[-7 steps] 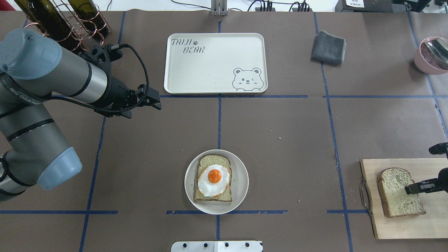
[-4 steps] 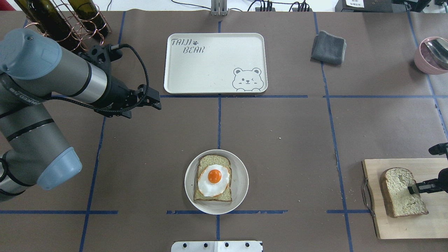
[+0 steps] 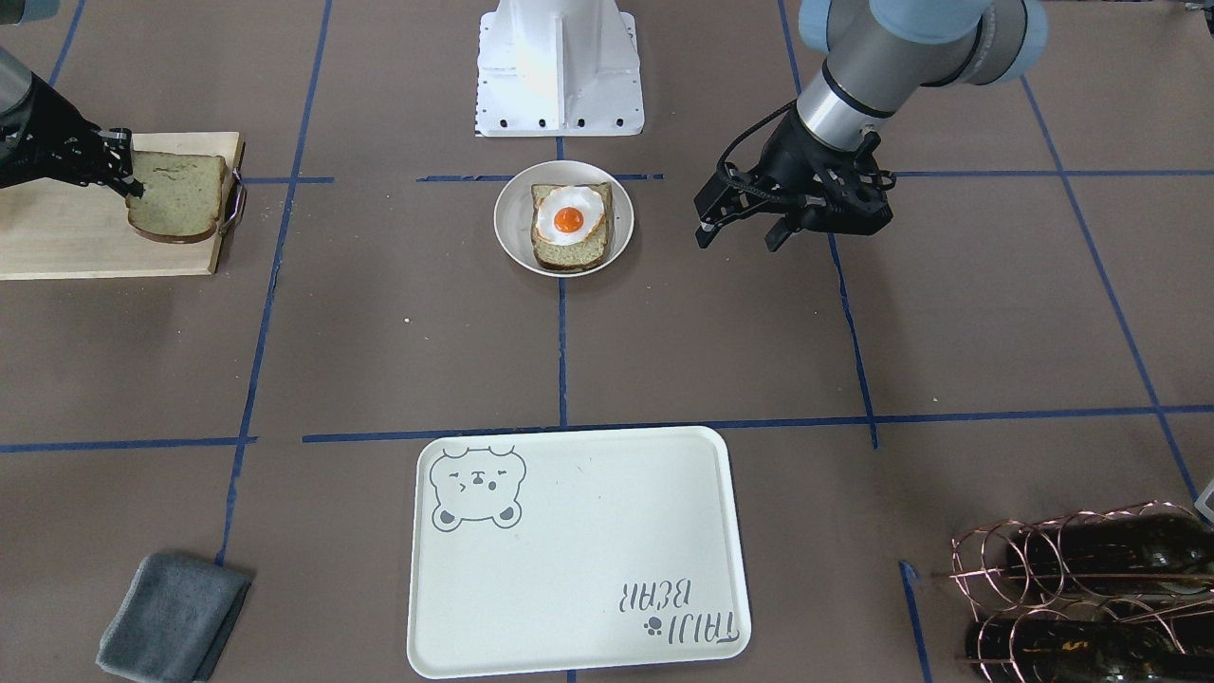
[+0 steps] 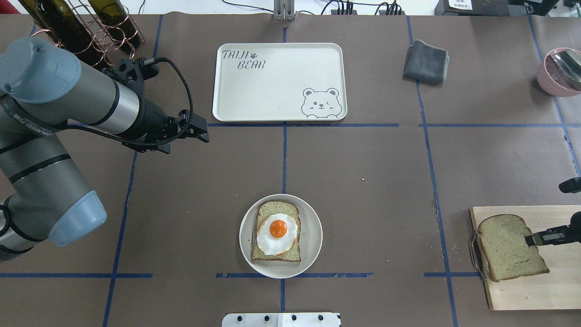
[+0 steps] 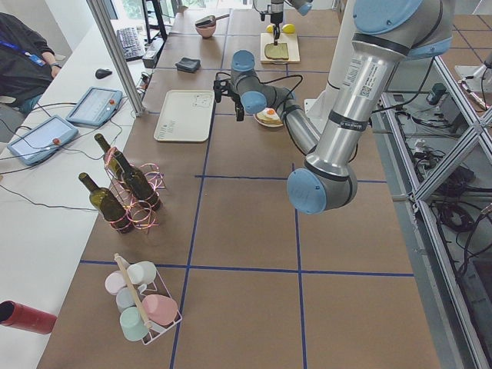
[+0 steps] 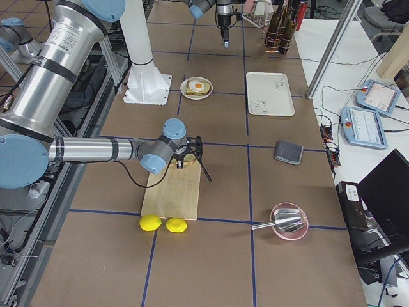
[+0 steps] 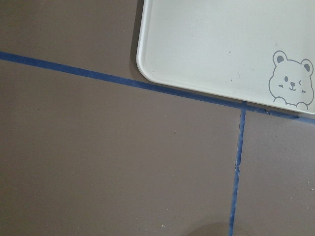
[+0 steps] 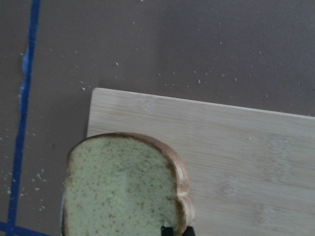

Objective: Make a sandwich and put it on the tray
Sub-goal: 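Grasp the bread slice edge with the right gripper and lift it, then carry the bread slice with the right gripper over the egg toast, then lower the bread onto the egg and open the right gripper, then grasp the plate rim with the left gripper while the right arm withdraws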

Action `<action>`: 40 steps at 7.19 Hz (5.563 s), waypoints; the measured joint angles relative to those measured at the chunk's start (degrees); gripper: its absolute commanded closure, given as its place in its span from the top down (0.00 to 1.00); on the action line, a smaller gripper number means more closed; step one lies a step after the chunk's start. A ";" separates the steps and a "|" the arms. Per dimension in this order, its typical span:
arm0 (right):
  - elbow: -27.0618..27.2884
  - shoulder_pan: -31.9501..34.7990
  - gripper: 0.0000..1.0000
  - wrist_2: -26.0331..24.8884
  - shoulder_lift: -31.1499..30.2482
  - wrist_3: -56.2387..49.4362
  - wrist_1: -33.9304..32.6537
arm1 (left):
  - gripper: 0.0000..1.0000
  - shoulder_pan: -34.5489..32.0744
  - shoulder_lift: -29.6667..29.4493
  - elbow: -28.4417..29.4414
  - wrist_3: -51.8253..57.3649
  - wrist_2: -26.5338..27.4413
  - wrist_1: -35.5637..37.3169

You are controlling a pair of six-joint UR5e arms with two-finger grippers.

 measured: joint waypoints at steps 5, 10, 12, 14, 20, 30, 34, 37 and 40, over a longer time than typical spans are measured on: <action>-0.62 2.89 0.00 7.07 21.61 18.55 -0.62 | 1.00 0.00 -0.11 0.70 0.08 -0.06 -0.02; -3.45 -19.97 0.00 -14.81 42.88 28.58 -13.82 | 1.00 0.00 0.50 0.89 0.37 -0.09 -0.08; -5.16 -23.17 0.00 -18.09 48.19 28.78 -18.81 | 1.00 0.00 0.62 1.17 0.45 -0.09 -0.08; -7.55 -24.70 0.00 -19.84 51.08 28.84 -20.72 | 1.00 0.00 0.68 1.43 0.44 -0.11 -0.11; -8.27 -24.88 1.00 -20.70 51.50 28.63 -21.28 | 1.00 0.08 0.17 2.09 0.49 -0.17 -0.17; 4.38 -13.37 1.00 -15.01 50.84 19.50 -51.32 | 0.61 18.24 -1.31 5.64 -5.42 12.32 -1.34; 4.33 -13.44 1.00 -14.69 50.99 19.30 -51.21 | 0.48 20.76 -2.74 7.13 -5.51 12.67 -1.31; 4.30 -13.46 1.00 -14.60 51.07 19.29 -51.06 | 0.43 21.56 -2.90 7.89 -6.84 12.66 -1.39; 4.42 -13.29 1.00 -14.23 50.93 19.29 -50.99 | 0.37 23.17 -3.31 8.75 -7.85 12.66 -1.46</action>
